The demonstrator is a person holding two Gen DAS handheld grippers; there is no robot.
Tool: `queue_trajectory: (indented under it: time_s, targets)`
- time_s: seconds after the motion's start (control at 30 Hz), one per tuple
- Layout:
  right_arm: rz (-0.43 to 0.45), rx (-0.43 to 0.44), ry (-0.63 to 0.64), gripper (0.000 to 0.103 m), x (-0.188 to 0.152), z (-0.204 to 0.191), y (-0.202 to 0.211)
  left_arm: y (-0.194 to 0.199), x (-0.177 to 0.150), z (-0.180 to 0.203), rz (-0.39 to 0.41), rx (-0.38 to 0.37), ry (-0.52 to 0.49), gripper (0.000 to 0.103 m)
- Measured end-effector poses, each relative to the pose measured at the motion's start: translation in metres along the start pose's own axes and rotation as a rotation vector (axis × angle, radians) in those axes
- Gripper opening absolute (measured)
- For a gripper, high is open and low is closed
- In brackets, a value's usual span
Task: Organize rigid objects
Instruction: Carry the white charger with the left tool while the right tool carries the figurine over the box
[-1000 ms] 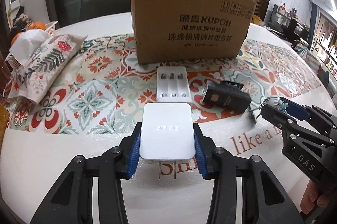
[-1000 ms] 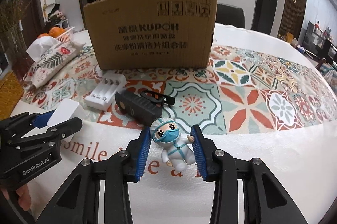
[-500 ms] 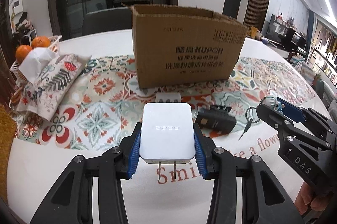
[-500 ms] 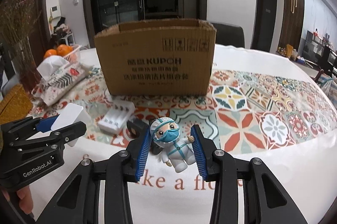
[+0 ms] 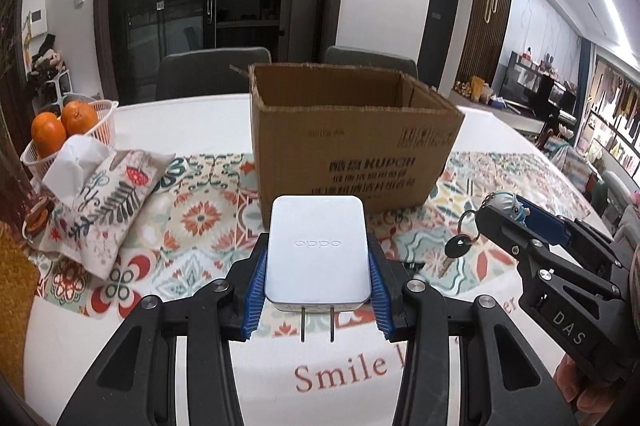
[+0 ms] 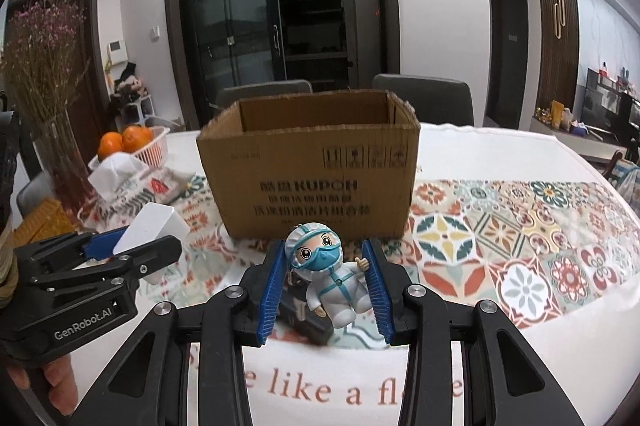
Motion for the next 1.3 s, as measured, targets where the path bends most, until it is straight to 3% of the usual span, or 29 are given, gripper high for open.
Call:
queue_trajectory:
  time_s: [0.8, 1.3]
  targets:
    - [0.103, 0.018, -0.034, 0.040, 0.081, 0.001, -0.021, -0.022, 0.081, -0.015, 0.057, -0.042, 0.033, 0.044]
    - [0.131, 0.031, -0.019, 0.040, 0.123, -0.004, -0.037, -0.040, 0.130, -0.028, 0.061, -0.009, 0.001, 0.044]
Point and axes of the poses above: each gripper's, at about its wrist camera, not at the fingertips, and y roughly against the way its jaws point, z to its right, x to its top, the point moved 4 cm from there along -y, roughly the way its jaws point, and after that the axes turned 10 degrees about -y, right-handed, at the moved point
